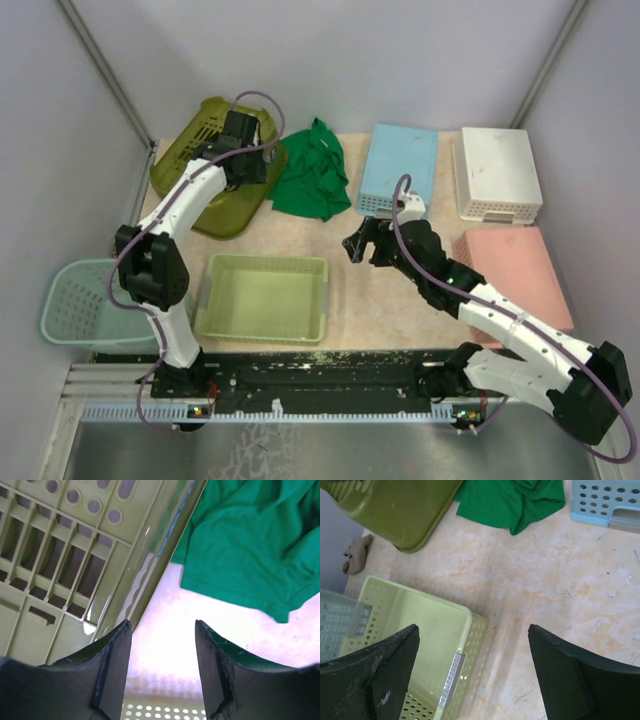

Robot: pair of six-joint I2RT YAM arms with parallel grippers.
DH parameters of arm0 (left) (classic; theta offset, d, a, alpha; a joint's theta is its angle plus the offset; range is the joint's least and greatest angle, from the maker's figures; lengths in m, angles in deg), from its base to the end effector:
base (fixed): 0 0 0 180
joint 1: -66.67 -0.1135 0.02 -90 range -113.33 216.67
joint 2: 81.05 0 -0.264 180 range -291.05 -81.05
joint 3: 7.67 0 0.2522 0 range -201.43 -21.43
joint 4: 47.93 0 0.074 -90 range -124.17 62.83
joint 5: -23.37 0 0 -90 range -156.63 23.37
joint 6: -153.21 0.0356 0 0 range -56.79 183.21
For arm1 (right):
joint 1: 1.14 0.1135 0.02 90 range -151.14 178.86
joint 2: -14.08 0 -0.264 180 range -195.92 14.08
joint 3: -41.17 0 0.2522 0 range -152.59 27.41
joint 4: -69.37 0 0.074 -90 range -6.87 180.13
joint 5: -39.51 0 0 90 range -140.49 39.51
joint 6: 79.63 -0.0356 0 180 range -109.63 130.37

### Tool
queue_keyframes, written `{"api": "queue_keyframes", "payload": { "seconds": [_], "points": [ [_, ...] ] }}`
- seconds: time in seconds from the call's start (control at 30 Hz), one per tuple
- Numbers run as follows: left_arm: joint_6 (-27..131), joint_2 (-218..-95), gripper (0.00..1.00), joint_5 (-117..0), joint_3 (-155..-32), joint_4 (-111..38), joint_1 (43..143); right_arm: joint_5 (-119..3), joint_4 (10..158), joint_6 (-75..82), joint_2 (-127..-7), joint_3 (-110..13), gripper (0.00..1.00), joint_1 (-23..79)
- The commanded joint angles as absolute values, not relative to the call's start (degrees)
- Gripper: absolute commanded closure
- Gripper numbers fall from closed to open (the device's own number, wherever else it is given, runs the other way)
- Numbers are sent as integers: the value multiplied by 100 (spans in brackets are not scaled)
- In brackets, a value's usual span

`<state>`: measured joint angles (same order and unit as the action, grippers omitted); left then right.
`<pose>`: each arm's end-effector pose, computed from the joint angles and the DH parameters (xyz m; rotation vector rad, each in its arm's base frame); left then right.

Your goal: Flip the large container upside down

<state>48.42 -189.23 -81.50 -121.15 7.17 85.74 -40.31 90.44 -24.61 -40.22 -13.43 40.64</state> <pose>0.4032 -0.1297 0.3048 -0.0249 2.4015 0.0438 0.1683 0.1420 0.2905 0.0041 1.9959 0.7146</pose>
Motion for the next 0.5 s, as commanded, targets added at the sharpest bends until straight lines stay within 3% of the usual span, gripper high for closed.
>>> {"api": "queue_keyframes", "payload": {
  "seconds": [0.0,0.33,0.47],
  "points": [
    [4888,-18296,39,-7890,-12196,366,8532,-4617,8990,-2320,-4365,-1681,11,4072],
    [4630,-16815,17,-6273,-11381,-27,8583,-3953,10333,-3259,-6289,-2734,7,5214],
    [4517,-16308,15,-6251,-10828,-55,8583,-3674,10674,-3505,-6784,-2819,15,5231]
  ]
}}
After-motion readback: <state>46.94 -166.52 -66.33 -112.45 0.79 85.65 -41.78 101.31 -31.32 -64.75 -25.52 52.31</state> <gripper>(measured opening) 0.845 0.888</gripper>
